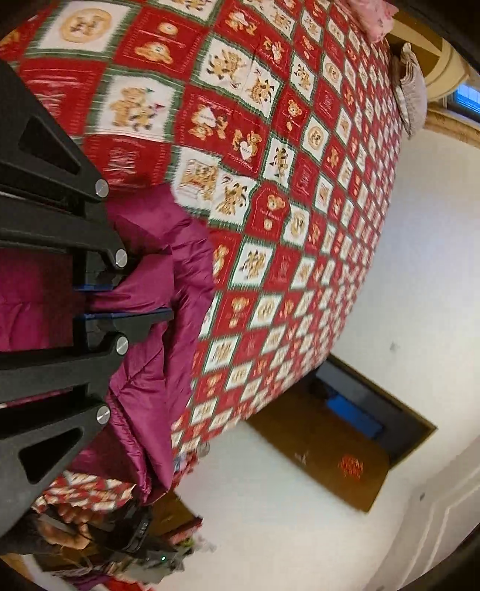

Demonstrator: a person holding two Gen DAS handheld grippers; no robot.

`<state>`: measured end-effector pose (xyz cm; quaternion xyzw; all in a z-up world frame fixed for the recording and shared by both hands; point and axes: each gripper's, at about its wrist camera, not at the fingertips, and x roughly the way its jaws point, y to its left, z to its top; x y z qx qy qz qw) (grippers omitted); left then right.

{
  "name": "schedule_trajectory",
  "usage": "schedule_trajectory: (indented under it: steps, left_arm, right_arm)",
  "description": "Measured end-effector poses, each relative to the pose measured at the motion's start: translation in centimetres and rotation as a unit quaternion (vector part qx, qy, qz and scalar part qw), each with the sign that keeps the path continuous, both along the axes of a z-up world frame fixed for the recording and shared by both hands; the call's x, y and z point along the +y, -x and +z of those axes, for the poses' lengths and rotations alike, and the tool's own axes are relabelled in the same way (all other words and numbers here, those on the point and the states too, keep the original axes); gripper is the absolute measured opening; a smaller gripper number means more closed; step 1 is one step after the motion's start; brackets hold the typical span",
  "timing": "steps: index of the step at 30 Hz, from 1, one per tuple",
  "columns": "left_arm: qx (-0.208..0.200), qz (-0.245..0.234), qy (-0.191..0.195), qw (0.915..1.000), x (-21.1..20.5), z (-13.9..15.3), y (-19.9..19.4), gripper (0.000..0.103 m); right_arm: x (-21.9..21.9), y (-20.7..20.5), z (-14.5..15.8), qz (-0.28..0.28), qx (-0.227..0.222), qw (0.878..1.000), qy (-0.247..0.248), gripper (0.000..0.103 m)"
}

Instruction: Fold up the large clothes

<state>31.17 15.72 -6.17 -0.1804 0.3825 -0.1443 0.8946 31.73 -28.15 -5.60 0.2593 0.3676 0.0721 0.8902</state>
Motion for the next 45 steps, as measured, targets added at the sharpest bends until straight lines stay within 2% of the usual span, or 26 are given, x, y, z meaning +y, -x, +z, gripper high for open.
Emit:
schedule_trajectory:
  steps: [6, 9, 11, 14, 20, 22, 25, 27, 29, 31, 33, 34, 35, 37, 39, 40, 41, 43, 45]
  left_arm:
    - [0.032, 0.022, -0.061, 0.9974, -1.8, -2.5, -5.5, 0.007]
    - [0.057, 0.038, -0.09, 0.9936, -2.7, -4.8, -7.6, 0.007]
    - [0.081, 0.045, -0.093, 0.9914, -2.9, -6.8, -8.7, 0.007]
    - [0.092, 0.05, -0.08, 0.9912, -2.7, -8.9, -9.5, 0.008]
    - [0.071, 0.046, -0.081, 0.9931, -3.8, -10.3, -9.4, 0.008]
    - [0.069, 0.047, -0.066, 0.9943, -3.5, -10.2, -9.4, 0.008]
    - [0.079, 0.056, 0.007, 0.9953, -1.0, -9.3, -9.1, 0.011]
    - [0.057, 0.055, 0.061, 0.995, 1.3, -7.2, -8.2, 0.015]
    - [0.037, 0.047, 0.082, 0.9948, 2.6, -5.0, -7.6, 0.021]
    - [0.017, 0.056, 0.085, 0.9947, 3.7, -2.7, -7.0, 0.033]
    - [-0.007, 0.089, 0.058, 0.9943, 4.3, -0.7, -6.3, 0.077]
    - [-0.032, 0.112, 0.037, 0.9925, 4.6, 0.8, -5.6, 0.084]
    - [-0.05, 0.122, 0.026, 0.991, 4.8, 1.8, -5.3, 0.088]
    - [-0.057, 0.128, 0.012, 0.9901, 4.8, 3.0, -5.2, 0.088]
    - [-0.049, 0.132, -0.024, 0.9897, 3.4, 3.5, -5.6, 0.088]
    - [-0.05, 0.122, -0.043, 0.9903, 2.3, 3.4, -5.8, 0.088]
    - [-0.054, 0.095, -0.073, 0.9914, -0.2, 3.3, -6.1, 0.088]
    - [-0.06, 0.058, -0.117, 0.9896, -4.2, 2.2, -6.3, 0.088]
    - [-0.054, 0.042, -0.152, 0.9859, -8.0, 0.8, -6.8, 0.088]
  right_arm:
    - [0.5, -4.5, -2.9, -0.033, 0.027, 0.999, 0.025, 0.011]
    - [1.2, -6.0, -4.5, -0.051, 0.036, 0.997, 0.051, 0.012]
    - [1.7, -6.6, -5.6, -0.059, 0.04, 0.995, 0.074, 0.013]
    - [2.4, -7.0, -7.0, -0.068, 0.035, 0.991, 0.106, 0.017]
    - [3.0, -7.1, -8.5, -0.077, 0.022, 0.988, 0.132, 0.018]
    - [3.1, -7.3, -8.6, -0.077, 0.025, 0.987, 0.136, 0.018]
    - [2.8, -7.3, -8.7, -0.075, 0.023, 0.99, 0.12, 0.019]
    - [2.3, -7.1, -8.8, -0.073, 0.021, 0.992, 0.097, 0.021]
    - [1.8, -6.7, -8.7, -0.066, 0.019, 0.995, 0.075, 0.025]
    - [1.3, -6.2, -8.1, -0.062, 0.019, 0.996, 0.054, 0.033]
    - [0.7, -5.3, -6.9, -0.062, 0.012, 0.997, 0.037, 0.057]
    - [0.3, -4.5, -5.8, -0.07, 0.0, 0.997, 0.035, 0.078]
    - [0.1, -3.9, -4.7, -0.079, -0.012, 0.996, 0.042, 0.085]
    - [-0.4, -2.4, -2.1, -0.094, -0.041, 0.993, 0.063, 0.085]
    - [0.1, -1.6, 0.9, -0.093, -0.058, 0.988, 0.109, 0.079]
    - [0.9, -1.7, 1.9, -0.076, -0.063, 0.987, 0.126, 0.064]
    - [2.0, -1.8, 2.7, -0.057, -0.063, 0.986, 0.141, 0.054]
    - [5.7, -2.8, 3.4, -0.002, -0.056, 0.983, 0.173, 0.048]
    - [9.6, -3.9, 2.8, 0.057, -0.044, 0.975, 0.211, 0.047]
